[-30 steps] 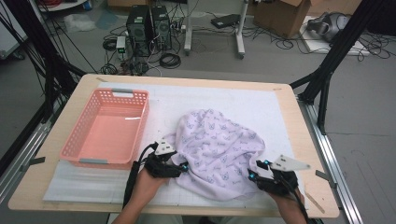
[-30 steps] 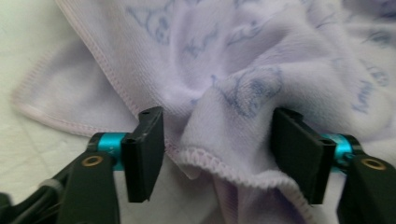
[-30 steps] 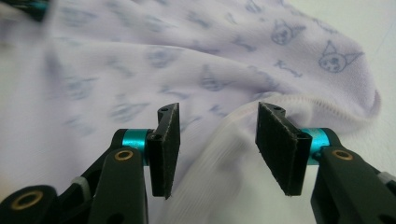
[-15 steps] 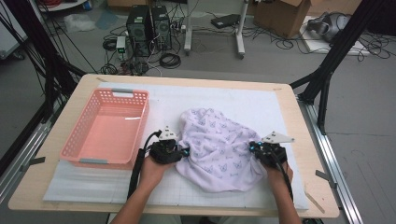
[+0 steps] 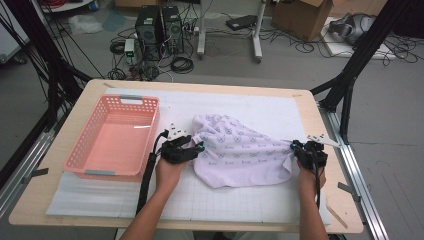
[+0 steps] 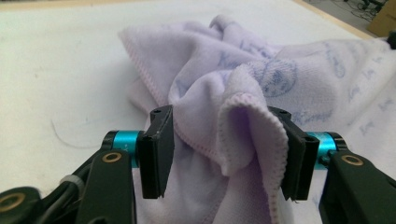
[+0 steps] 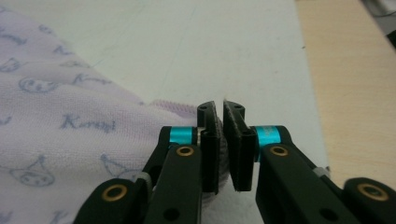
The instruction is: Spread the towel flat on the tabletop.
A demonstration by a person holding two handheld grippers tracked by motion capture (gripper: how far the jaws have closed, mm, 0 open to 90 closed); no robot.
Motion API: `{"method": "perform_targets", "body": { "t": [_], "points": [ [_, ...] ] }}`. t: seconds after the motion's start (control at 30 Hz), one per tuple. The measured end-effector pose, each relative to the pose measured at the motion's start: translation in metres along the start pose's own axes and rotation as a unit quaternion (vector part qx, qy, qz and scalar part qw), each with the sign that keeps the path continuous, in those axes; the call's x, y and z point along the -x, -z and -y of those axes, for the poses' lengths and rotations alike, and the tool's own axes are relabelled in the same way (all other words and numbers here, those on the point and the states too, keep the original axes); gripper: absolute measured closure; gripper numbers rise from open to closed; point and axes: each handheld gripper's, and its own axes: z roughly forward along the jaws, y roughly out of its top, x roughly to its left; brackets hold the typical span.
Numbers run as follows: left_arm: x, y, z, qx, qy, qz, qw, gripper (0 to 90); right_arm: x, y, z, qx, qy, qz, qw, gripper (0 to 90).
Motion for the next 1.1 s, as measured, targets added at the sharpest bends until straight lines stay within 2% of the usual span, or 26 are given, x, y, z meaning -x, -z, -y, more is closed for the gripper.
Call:
{"method": "perform_targets", "body": {
  "t": [0.03, 0.1, 0.17, 0.2, 0.33, 0.5, 0.57, 0.67, 0.77, 0.87, 0.93, 1.0, 1.07, 1.1],
  "points": [
    [0.001, 0.003, 0.0, -0.002, -0.003, 0.005, 1.0, 43.0, -0.001, 0.002, 0.0, 0.0, 0.002, 0.001, 1.0, 73.4],
    [0.003, 0.011, 0.001, 0.003, -0.014, 0.012, 0.9998, 41.1, 0.001, 0.009, 0.002, 0.015, -0.003, -0.016, 0.9998, 66.2],
    [0.007, 0.021, 0.005, 0.015, -0.024, 0.003, 0.9996, 41.5, -0.001, 0.017, 0.003, 0.024, 0.005, -0.019, 0.9995, 60.7],
    [0.009, 0.025, 0.008, 0.02, -0.027, 0.005, 0.9994, 42.5, -0.002, 0.021, 0.004, 0.026, 0.008, -0.029, 0.9992, 60.4],
    [0.017, 0.04, 0.02, 0.014, -0.049, 0.006, 0.9987, 43.4, -0.01, 0.04, 0.006, 0.04, 0.044, -0.034, 0.9976, 59.7],
    [0.022, 0.064, 0.026, 0.03, -0.062, 0.002, 0.9976, 43.5, -0.017, 0.058, 0.012, 0.04, 0.075, -0.055, 0.9949, 60.3],
    [0.024, 0.073, 0.029, 0.037, -0.059, 0.009, 0.9975, 44.3, -0.02, 0.064, 0.017, 0.037, 0.089, -0.065, 0.9932, 60.6],
    [0.029, 0.082, 0.035, 0.034, -0.062, 0.03, 0.997, 55.1, -0.023, 0.069, 0.026, 0.034, 0.091, -0.083, 0.9919, 60.7],
    [0.036, 0.079, 0.044, 0.013, -0.066, 0.059, 0.996, 64.6, -0.025, 0.07, 0.036, 0.028, 0.091, -0.098, 0.9906, 61.8],
    [0.04, 0.064, 0.051, -0.022, -0.074, 0.065, 0.9949, 64.9, -0.026, 0.069, 0.036, 0.024, 0.095, -0.106, 0.9895, 61.7],
    [0.042, 0.052, 0.054, -0.045, -0.079, 0.054, 0.9944, 65.1, -0.028, 0.071, 0.036, 0.031, 0.093, -0.111, 0.989, 61.7],
    [0.043, 0.043, 0.055, -0.057, -0.076, 0.045, 0.9944, 64.8, -0.029, 0.072, 0.036, 0.032, 0.097, -0.112, 0.9885, 61.7],
    [0.048, 0.032, 0.053, -0.079, -0.084, 0.041, 0.9926, 61.3, -0.03, 0.071, 0.036, 0.03, 0.102, -0.114, 0.9878, 61.7],
    [0.05, 0.028, 0.051, -0.08, -0.091, 0.041, 0.9918, 59.1, -0.029, 0.071, 0.037, 0.029, 0.101, -0.114, 0.9879, 61.7]
  ]
}}
